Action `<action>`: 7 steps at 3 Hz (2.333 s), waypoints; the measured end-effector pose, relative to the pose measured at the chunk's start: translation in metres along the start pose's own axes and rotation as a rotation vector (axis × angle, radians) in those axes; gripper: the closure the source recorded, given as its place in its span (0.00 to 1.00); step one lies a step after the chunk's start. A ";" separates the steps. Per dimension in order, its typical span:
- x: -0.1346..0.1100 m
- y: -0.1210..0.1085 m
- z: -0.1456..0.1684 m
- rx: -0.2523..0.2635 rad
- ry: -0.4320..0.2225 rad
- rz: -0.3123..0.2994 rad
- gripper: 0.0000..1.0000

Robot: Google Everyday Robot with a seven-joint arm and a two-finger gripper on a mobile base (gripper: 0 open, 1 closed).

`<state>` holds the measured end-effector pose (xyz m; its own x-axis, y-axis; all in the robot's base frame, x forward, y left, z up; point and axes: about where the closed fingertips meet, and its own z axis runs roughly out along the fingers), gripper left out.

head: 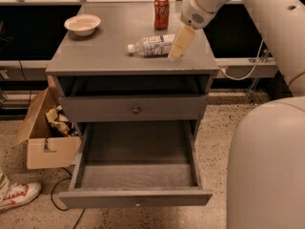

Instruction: Place blue plastic bottle into middle drawer

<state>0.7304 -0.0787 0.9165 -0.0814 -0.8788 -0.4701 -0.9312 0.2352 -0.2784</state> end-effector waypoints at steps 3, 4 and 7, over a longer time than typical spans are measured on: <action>-0.021 -0.038 0.063 0.044 0.021 -0.030 0.00; -0.020 -0.042 0.082 0.019 0.022 -0.024 0.00; -0.013 -0.044 0.108 -0.039 -0.011 0.014 0.42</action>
Offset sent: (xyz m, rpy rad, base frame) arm 0.0733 0.0374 -0.0203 -0.0642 -0.0907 -0.0115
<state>0.8112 -0.0329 0.8440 -0.0911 -0.8708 -0.4831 -0.9432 0.2310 -0.2386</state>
